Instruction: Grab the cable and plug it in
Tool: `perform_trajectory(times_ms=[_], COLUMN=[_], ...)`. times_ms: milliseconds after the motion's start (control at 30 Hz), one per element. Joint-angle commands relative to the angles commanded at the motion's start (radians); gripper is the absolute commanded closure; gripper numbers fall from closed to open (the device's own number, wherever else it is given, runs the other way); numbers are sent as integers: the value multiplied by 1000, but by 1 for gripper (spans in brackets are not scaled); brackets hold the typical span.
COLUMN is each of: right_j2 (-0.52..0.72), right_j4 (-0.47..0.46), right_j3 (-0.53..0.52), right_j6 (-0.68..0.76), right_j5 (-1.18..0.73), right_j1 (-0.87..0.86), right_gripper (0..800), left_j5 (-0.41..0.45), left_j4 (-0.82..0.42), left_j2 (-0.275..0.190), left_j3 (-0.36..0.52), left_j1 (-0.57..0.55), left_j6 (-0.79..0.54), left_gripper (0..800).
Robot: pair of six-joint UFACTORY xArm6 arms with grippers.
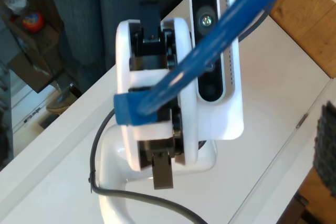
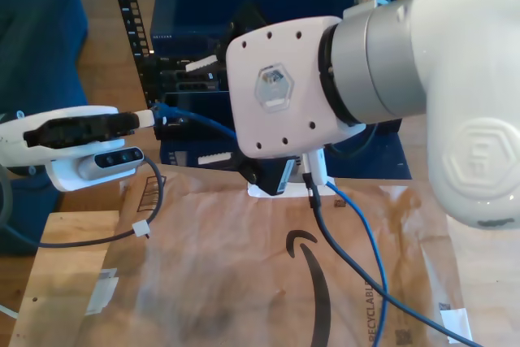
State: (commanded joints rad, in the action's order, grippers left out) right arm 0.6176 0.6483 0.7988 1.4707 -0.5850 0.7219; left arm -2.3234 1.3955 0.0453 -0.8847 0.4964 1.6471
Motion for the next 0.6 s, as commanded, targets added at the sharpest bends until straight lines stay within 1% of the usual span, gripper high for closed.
perform_trajectory(times_ms=[133, 233, 333, 400, 600], right_j2=[0, -2, -3, -6, -21], right_j4=[2, 2, 2, 3, 5], right_j3=[2, 2, 0, 2, 11], right_j6=[-29, -31, -29, -29, -25], right_j5=[2, 2, 2, 2, 2], right_j1=[34, 37, 37, 37, 40], right_gripper=[32, 69, 125, 178, 220], left_j5=[-23, -31, -31, -31, -31], left_j4=[-2, -2, -2, -3, -3], left_j2=[11, 12, 12, 12, 12], left_j3=[2, 3, 3, 3, 2], left_j1=[0, 0, -2, -3, -3], left_j6=[6, 15, 15, 15, 17], left_gripper=[786, 782, 780, 780, 780])
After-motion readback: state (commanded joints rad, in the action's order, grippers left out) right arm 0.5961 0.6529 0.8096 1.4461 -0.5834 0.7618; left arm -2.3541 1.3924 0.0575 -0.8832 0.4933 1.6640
